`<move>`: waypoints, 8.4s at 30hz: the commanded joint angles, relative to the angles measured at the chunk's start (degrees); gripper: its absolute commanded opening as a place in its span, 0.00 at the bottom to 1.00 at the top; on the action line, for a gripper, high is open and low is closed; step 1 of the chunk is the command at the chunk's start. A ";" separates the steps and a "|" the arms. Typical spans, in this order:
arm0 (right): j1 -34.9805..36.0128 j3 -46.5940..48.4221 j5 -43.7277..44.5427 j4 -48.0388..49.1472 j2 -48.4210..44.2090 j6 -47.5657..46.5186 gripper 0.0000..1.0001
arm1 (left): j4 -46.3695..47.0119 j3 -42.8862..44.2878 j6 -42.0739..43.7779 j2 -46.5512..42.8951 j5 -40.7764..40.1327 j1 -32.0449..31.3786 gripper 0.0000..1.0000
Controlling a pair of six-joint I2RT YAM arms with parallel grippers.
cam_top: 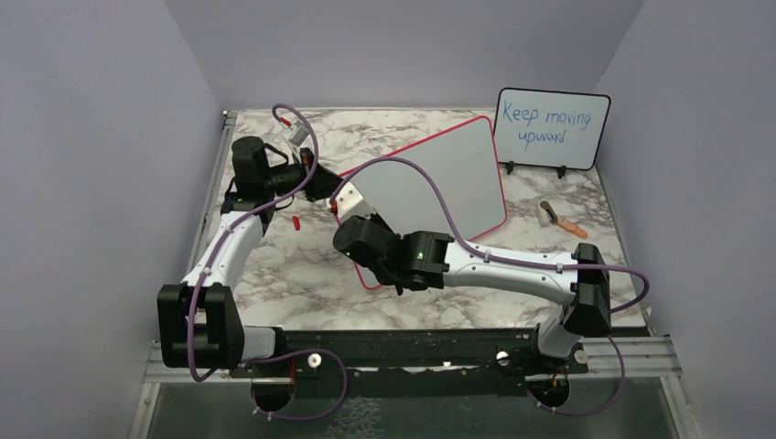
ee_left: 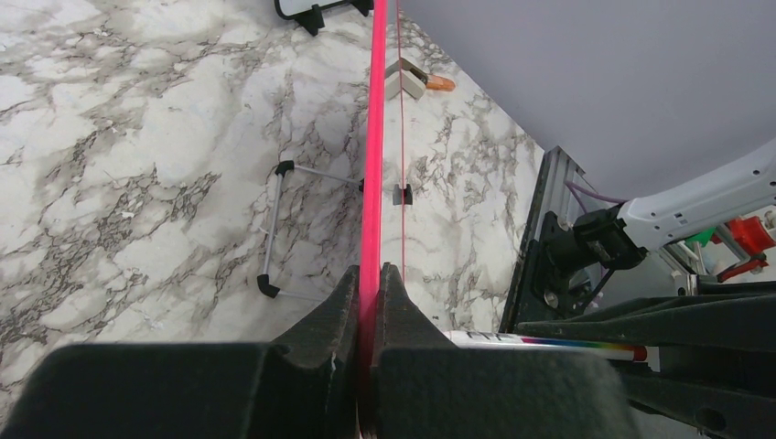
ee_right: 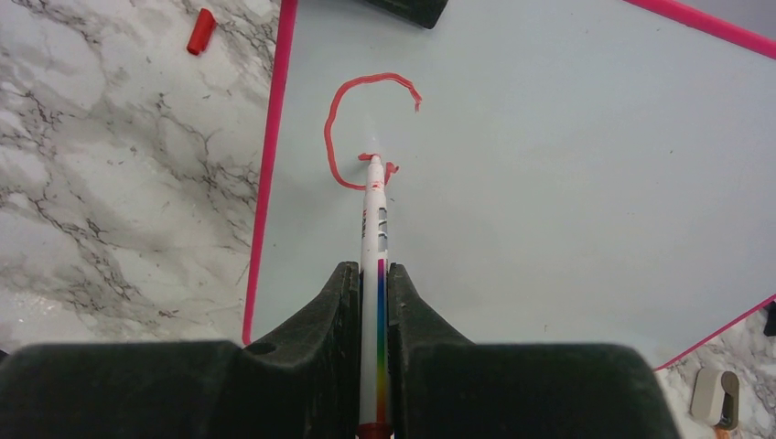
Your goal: Write a sentence on the whiteboard
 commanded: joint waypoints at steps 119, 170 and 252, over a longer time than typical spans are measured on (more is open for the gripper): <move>-4.34 -10.98 1.40 10.25 -8.46 2.59 0.01 | -4.37 0.49 5.41 1.86 1.01 -2.29 0.00; -5.65 -15.12 -1.16 10.19 -13.28 3.24 0.01 | -5.90 0.92 6.58 1.78 0.13 -2.47 0.00; -8.29 -17.12 -0.26 9.75 -13.42 4.22 0.01 | -6.34 1.10 6.85 2.59 0.56 -2.53 0.00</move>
